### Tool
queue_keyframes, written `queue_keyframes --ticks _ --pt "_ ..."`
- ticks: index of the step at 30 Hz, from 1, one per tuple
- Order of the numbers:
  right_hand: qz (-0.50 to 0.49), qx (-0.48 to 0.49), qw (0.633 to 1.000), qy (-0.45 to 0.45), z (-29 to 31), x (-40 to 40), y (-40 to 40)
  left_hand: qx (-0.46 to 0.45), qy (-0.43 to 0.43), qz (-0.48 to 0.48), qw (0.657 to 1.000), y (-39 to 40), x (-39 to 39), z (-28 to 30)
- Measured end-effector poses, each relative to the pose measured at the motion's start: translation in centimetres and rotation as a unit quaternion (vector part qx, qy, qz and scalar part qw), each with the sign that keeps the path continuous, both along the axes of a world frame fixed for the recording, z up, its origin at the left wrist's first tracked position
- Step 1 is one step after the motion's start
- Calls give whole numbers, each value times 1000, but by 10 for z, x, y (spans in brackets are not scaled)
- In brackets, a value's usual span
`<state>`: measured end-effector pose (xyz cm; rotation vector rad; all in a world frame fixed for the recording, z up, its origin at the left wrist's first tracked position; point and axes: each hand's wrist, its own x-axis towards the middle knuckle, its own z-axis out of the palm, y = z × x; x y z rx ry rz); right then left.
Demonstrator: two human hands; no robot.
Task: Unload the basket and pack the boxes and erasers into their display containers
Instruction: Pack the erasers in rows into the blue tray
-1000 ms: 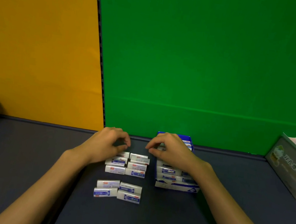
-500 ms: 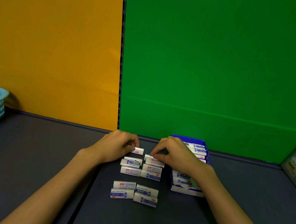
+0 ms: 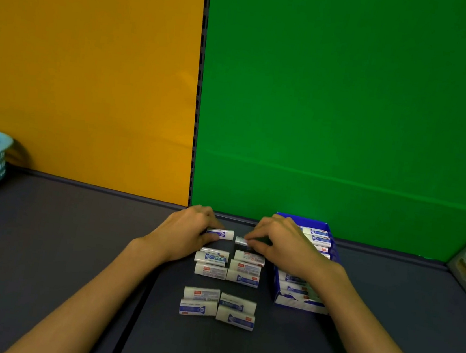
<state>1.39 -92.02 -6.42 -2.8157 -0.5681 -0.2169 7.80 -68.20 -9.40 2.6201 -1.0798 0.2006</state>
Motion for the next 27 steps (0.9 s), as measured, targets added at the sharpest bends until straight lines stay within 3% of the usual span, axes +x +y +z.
queue_keyframes --ticks 6,18,23,27 --pt "-6 -49 999 9 -2 5 2 -30 -3 1 1000 0 -1 -5" --pt "-6 -55 998 36 5 11 8 -36 29 13 999 -3 -1 -6" --pt "-24 18 999 31 3 10 6 -170 104 49 979 -3 -3 2" --pt "-26 104 993 46 4 8 4 -314 208 51 925 -3 -8 9"
